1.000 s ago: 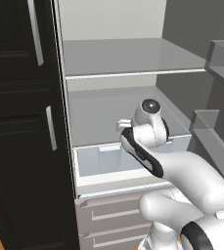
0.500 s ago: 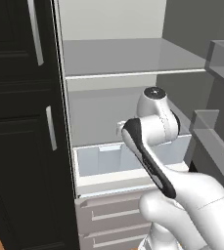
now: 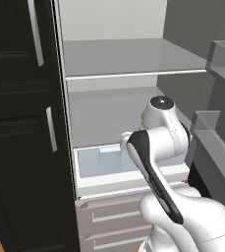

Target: Grab the garlic and lemon from the fridge, place them in the blender, close the lid, and turn on the blender to create a marinade.

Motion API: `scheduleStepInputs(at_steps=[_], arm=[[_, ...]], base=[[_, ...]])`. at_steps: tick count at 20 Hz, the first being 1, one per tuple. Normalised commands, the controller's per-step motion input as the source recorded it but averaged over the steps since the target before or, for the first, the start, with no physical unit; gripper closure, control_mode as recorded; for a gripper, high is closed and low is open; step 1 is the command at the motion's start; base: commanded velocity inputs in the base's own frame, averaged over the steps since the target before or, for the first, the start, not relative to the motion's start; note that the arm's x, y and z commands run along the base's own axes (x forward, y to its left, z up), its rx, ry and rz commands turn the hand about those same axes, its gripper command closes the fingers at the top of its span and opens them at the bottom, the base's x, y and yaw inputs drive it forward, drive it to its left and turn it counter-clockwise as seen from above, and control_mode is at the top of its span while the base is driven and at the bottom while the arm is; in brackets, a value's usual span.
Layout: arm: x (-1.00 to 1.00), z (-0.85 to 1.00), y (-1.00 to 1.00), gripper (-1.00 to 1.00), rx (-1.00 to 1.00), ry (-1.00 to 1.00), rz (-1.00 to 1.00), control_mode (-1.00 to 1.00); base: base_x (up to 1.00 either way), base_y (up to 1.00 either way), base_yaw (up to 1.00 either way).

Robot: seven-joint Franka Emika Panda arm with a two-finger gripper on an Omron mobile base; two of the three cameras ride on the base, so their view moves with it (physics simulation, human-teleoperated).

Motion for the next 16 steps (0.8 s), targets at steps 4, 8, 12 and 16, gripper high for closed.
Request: scheduleStepInputs(at_steps=[4,8,12,16], arm=[[-0.24,-0.03,0.08,1.00,0.00,0.00,0.00,-1.00],[0.00,0.00,0.00,1.00,0.00,0.00,0.00,1.00],[0.00,0.00,0.00,1.00,0.00,0.00,0.00,1.00],[0.00,0.00,0.00,1.00,0.00,0.00,0.00,1.00]], base=[[0.00,0.00,0.00],[-0.65,0.62,-0.05],[-0.81,0.88,-0.22],[-0.80,0.78,-0.50]])
